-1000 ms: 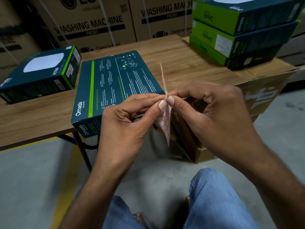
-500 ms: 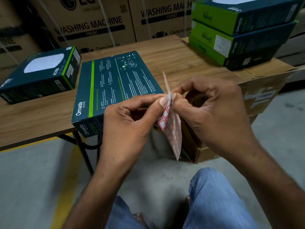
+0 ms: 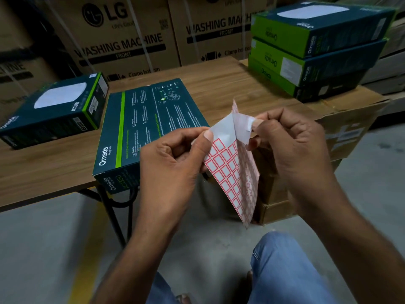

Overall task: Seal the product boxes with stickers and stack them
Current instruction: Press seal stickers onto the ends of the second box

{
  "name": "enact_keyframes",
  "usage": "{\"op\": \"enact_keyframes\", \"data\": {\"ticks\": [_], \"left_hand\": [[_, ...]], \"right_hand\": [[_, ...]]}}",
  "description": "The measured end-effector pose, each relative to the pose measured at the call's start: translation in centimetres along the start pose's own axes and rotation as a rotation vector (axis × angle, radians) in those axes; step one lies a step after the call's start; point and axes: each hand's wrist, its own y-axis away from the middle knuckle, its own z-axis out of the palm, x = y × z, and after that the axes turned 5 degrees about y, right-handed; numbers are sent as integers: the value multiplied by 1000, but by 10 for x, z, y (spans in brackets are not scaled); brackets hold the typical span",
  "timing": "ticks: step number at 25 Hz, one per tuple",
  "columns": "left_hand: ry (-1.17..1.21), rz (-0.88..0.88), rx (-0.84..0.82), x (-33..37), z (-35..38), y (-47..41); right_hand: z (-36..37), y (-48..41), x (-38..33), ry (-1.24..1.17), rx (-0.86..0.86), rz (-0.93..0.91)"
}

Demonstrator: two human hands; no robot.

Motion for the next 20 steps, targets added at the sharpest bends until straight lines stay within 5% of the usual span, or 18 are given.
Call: {"op": "enact_keyframes", "data": {"ticks": [12,20], "left_hand": [[181,-89,-90,1,15,-5],[79,-74,-215,13,3,-12]], "right_hand": [[-7,4,11,287,-91,-322],[-14,-24,0,689,-165,-432]]}}
